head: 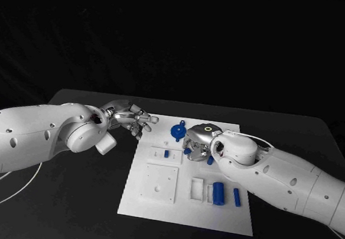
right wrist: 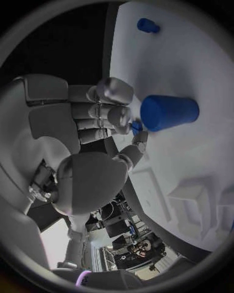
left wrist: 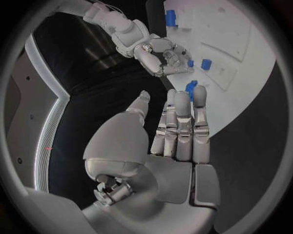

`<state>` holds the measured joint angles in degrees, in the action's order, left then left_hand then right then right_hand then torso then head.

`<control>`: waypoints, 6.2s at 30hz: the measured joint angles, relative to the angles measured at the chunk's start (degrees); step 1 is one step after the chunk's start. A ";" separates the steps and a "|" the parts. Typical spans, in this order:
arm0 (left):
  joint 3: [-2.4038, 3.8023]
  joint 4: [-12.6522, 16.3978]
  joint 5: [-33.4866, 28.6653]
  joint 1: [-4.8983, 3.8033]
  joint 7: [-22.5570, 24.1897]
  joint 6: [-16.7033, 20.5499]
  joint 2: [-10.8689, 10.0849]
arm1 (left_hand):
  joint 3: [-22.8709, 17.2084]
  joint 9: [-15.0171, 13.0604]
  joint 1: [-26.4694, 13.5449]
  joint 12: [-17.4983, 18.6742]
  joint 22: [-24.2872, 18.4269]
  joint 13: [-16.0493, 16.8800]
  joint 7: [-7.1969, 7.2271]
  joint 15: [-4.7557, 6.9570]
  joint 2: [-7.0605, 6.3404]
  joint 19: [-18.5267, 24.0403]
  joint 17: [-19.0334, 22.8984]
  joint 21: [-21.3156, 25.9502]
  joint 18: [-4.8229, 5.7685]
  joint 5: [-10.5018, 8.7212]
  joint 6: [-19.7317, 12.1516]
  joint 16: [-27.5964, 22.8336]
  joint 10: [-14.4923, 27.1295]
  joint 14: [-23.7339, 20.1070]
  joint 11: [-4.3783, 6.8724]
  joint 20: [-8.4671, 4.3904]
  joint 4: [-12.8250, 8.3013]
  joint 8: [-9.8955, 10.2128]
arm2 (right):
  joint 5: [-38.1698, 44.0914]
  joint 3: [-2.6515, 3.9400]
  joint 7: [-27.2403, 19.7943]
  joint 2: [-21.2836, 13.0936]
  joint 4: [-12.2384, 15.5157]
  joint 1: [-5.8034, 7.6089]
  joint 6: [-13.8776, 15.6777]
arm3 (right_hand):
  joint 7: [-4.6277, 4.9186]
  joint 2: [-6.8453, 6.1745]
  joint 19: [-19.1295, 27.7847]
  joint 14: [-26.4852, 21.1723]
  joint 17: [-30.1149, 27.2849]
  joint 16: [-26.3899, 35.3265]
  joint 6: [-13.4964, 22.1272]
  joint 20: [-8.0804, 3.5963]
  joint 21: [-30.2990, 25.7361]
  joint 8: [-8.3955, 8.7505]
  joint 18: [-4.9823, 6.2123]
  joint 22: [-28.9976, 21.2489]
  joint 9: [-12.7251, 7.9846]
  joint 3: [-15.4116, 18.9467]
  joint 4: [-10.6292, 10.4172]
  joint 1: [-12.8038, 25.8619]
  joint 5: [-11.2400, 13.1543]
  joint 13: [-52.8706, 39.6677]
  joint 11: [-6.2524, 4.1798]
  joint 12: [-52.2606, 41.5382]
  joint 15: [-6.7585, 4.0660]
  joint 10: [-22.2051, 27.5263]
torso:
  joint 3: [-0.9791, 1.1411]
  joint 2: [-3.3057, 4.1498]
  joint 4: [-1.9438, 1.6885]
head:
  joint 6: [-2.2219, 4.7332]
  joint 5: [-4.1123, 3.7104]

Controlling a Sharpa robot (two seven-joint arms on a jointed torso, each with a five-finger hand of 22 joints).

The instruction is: Assemble the parts on the task board

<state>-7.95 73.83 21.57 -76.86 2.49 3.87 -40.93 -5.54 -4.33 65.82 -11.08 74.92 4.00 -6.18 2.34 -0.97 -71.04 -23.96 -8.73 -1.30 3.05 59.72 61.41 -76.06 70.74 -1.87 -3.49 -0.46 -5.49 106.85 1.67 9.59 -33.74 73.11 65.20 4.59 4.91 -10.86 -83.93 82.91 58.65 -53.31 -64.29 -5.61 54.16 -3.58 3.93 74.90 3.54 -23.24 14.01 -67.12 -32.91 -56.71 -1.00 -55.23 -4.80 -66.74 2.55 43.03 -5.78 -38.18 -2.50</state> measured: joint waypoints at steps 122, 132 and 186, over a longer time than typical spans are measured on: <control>-0.09 -0.26 1.53 -0.01 -0.63 -4.43 2.80 | 0.27 0.08 0.26 -2.08 -0.02 0.35 0.97 0.62 -0.19 -0.92 -1.12 -1.15 0.00 0.32 2.71 2.06 -2.95 0.63 1.30 -0.53 0.04 1.18 | -0.44 6.26 4.21 -6.72 13.98 -0.97 2.70 | -1.97 1.38 0.00 0.47 3.47 -1.27 -8.39 -0.84 1.65 0.27 0.00 0.01 0.50 -0.72 -3.75 -1.46 4.29 -2.37 -0.93 -0.45 -0.49 -1.36 | 0.02 -0.08 0.14 | 0.58 -0.60; -0.99 -1.32 1.70 0.02 -1.12 -5.11 4.98 | -0.93 -6.49 -3.82 -9.39 0.02 2.13 1.91 1.03 -1.19 0.00 -1.86 -5.06 0.00 2.77 4.25 3.81 -2.05 1.03 2.05 -1.45 1.45 1.18 | -1.30 7.51 4.39 -6.83 15.85 -0.95 2.70 | -1.97 1.34 0.00 0.47 3.47 -1.27 -8.37 -0.84 1.65 0.37 0.00 0.00 0.42 -0.56 -3.90 -1.51 4.29 -2.37 -0.93 -0.16 -0.49 -1.36 | 0.04 0.00 0.08 | 0.79 -0.85; -1.68 -2.17 3.60 0.09 -4.00 -6.20 7.76 | -4.32 -6.76 -1.04 -7.77 -0.01 0.39 2.20 1.02 5.16 0.84 -1.44 -6.22 0.00 10.73 3.99 4.26 -0.86 1.03 1.68 -1.03 -4.63 0.93 | -1.50 8.14 4.53 -6.13 16.91 -0.95 2.66 | -1.73 1.26 0.00 0.47 3.50 -1.00 -8.09 -0.83 1.65 0.27 -0.01 0.00 0.38 -0.72 -4.05 -1.43 4.30 -2.34 -0.93 -0.16 -0.48 -1.36 | 0.00 0.04 -0.03 | 0.44 -1.24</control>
<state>-9.64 71.65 25.17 -76.76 -1.51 -2.33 -33.17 -9.86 -11.09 64.78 -18.84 74.91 4.38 -3.98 3.37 4.18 -70.21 -25.41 -14.95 -1.30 13.78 63.70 65.67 -76.91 71.77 -0.19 -4.53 -5.09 -4.55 105.35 9.81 14.12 -39.87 90.03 64.25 7.24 3.18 -9.61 -83.93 83.37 62.15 -54.30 -72.38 -6.44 55.81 -3.31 3.93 74.90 3.91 -23.96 9.96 -68.55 -28.61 -59.05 -1.93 -55.39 -5.28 -68.09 2.55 43.07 -5.81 -37.74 -3.74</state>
